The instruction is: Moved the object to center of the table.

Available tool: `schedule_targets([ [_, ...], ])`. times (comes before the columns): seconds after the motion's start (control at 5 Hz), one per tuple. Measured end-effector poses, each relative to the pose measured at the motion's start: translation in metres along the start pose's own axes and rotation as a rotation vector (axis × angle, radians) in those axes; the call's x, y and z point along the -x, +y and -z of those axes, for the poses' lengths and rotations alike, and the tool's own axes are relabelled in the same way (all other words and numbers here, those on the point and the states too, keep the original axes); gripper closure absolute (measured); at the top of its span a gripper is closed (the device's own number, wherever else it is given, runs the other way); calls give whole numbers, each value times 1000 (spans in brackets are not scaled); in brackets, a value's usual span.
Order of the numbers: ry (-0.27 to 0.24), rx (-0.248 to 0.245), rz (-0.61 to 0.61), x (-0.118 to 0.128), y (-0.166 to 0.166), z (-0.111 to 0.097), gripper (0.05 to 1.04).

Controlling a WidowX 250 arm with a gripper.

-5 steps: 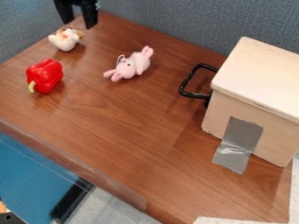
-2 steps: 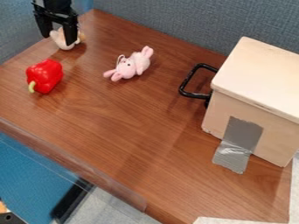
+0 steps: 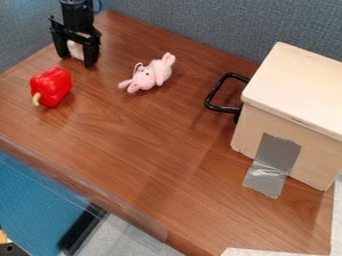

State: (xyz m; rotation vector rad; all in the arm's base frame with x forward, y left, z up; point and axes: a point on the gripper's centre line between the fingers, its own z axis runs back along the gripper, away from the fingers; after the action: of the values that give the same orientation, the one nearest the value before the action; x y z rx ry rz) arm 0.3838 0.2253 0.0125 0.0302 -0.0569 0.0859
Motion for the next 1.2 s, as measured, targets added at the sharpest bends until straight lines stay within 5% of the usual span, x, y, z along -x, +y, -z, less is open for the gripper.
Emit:
schedule_targets([
  [0.6,-24,5,104,0,-38,-11,858],
  [1.0,-102,56,220,28,-104,-57,971],
  [1.2,-98,62,301,59,-138,-65,974],
])
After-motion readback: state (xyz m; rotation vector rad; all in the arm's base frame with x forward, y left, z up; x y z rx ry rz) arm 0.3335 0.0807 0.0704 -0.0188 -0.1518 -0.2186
